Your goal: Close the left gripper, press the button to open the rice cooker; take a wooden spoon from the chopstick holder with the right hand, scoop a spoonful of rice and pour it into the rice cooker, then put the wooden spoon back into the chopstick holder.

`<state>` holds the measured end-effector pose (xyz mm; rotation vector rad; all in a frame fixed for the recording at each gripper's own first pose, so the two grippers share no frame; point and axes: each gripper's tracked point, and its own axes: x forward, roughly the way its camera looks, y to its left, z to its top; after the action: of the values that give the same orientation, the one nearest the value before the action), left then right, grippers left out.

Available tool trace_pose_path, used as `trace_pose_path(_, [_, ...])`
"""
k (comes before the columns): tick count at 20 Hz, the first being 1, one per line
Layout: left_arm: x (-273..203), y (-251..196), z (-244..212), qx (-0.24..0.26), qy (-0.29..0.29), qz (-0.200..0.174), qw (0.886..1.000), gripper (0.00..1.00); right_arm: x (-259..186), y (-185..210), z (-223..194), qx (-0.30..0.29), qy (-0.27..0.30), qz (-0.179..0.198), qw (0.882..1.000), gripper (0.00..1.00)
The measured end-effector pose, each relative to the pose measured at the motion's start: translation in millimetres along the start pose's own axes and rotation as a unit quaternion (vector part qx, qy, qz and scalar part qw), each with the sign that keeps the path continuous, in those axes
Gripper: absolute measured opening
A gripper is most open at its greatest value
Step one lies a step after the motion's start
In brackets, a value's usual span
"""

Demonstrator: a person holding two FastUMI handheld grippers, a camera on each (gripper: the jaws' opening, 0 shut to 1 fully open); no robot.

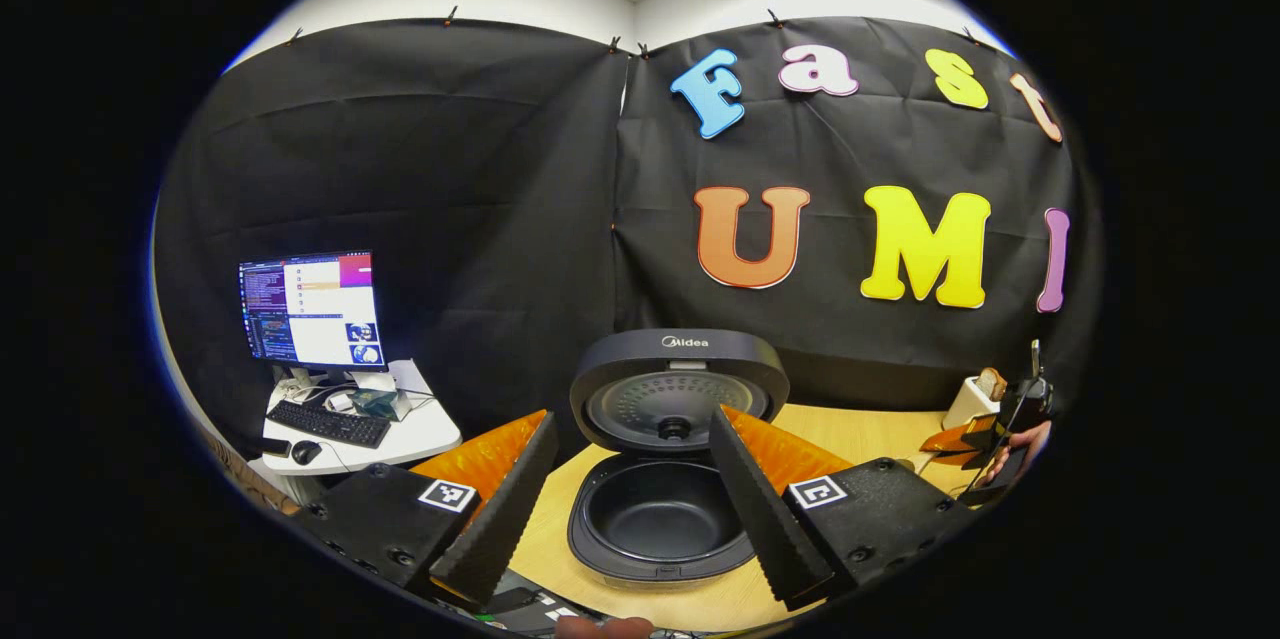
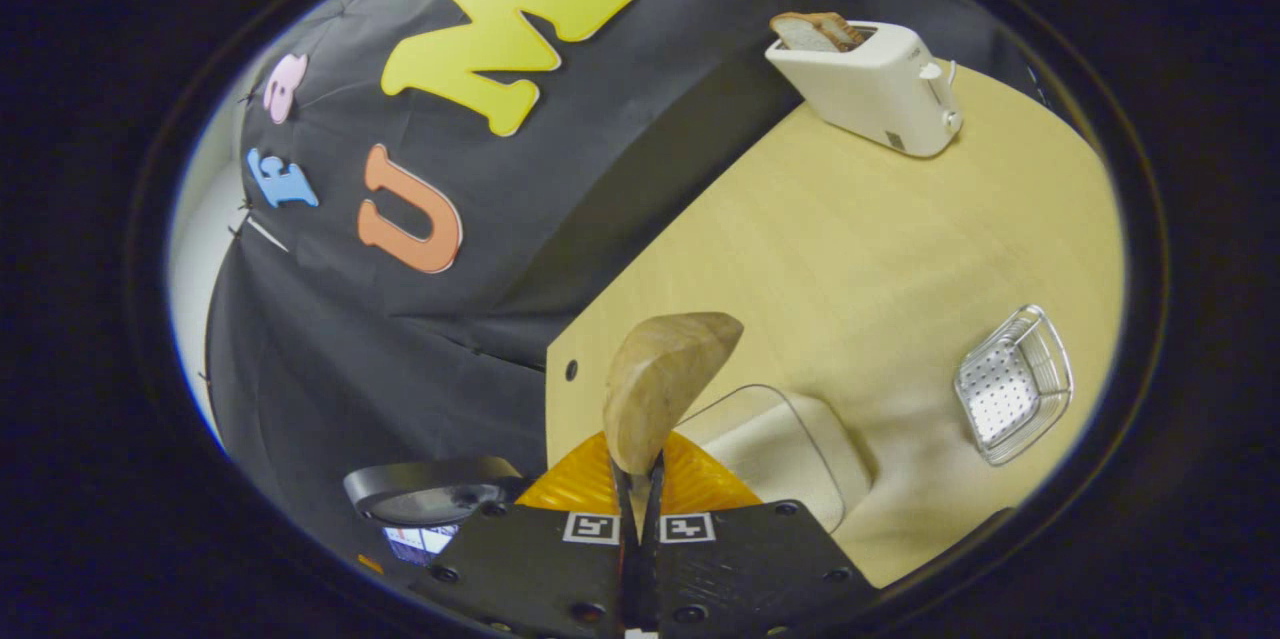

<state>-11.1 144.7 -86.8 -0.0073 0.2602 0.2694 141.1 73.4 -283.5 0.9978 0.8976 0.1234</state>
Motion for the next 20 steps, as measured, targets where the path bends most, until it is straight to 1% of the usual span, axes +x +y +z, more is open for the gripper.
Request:
trace_pose_path(3, [-2.3,16.1,-3.8,-0.007,-0.002,0.009,1.000,0.98,1.5,43.2,-15.0,-0.006,0.013,0.024,1.000,0.00])
trace_pose_path(7, [-9.6,41.2,-6.1,-0.006,-0.005,0.027,1.000,0.98,12.4,102.2,-53.6,-0.024,0.046,0.056,0.997,0.00])
trace_pose_path(10, [-16.4,57.9,-7.5,-0.016,-0.007,0.041,0.999,0.98,22.2,133.9,-83.8,-0.041,0.065,0.069,0.995,0.00])
trace_pose_path(12, [-20.3,72.5,-10.9,-0.020,-0.006,0.052,0.998,0.98,30.4,147.7,-100.2,-0.057,0.074,0.073,0.993,0.00])
trace_pose_path(14, [-24.7,85.4,-15.0,-0.020,-0.004,0.063,0.998,0.98,37.1,158.3,-116.9,-0.075,0.079,0.068,0.992,0.00])
trace_pose_path(20, [-34.0,109.1,-23.5,-0.025,0.000,0.086,0.996,0.98,52.7,169.6,-147.6,-0.125,0.082,0.047,0.988,0.00])
